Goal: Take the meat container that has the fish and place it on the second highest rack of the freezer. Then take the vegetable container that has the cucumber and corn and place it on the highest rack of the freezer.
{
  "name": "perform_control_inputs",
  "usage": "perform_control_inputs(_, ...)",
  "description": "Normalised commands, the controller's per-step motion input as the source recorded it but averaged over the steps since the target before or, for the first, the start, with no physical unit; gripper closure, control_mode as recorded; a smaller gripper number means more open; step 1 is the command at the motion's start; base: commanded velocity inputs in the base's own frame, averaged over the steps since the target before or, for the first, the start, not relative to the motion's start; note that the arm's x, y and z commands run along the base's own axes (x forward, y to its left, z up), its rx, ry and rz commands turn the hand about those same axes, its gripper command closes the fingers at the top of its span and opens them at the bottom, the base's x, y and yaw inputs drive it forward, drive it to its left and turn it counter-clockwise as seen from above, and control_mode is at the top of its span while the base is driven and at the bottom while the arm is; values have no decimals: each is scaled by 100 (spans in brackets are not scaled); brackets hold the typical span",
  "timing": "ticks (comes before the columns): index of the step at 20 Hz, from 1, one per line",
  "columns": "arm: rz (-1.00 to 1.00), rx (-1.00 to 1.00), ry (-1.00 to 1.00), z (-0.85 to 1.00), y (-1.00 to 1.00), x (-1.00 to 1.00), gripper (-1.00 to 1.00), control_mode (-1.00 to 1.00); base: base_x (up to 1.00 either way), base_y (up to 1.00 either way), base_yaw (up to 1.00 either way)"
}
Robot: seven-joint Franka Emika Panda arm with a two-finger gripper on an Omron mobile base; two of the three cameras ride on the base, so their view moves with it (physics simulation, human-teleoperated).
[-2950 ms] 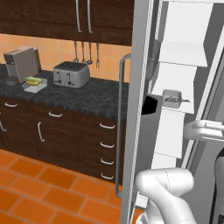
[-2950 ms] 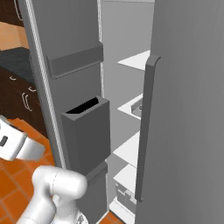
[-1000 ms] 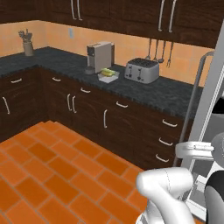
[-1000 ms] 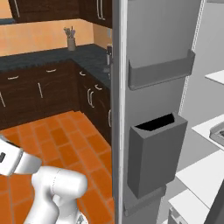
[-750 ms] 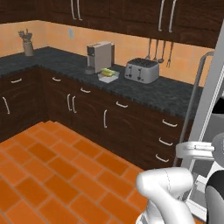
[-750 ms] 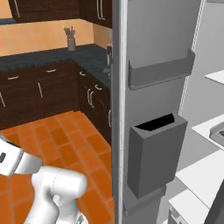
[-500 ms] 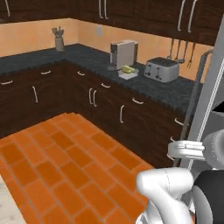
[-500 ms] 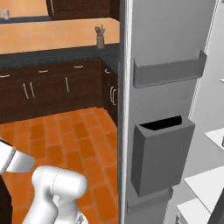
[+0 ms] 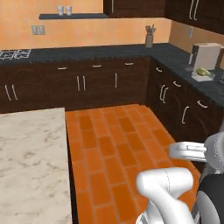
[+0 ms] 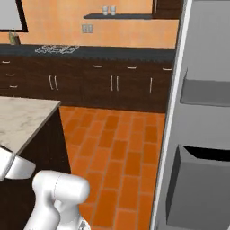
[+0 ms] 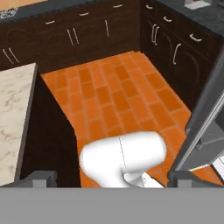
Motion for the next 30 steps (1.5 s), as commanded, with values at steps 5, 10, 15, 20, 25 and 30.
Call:
perform_control_inputs(5,0,0,0,0,0,0,-100,100,100,46,3)
perform_control_inputs(10,0,0,0,0,0,0,-100,100,100,52,0)
perform_control_inputs(15,0,0,0,0,0,0,-100,100,100,-1,1)
perform_control_inputs(20,0,0,0,0,0,0,-100,100,97,-40,-1)
perform_control_inputs(25,0,0,0,0,0,0,-100,100,90,-39,-43)
perform_control_inputs(30,0,0,0,0,0,0,-100,100,82,-11,-65)
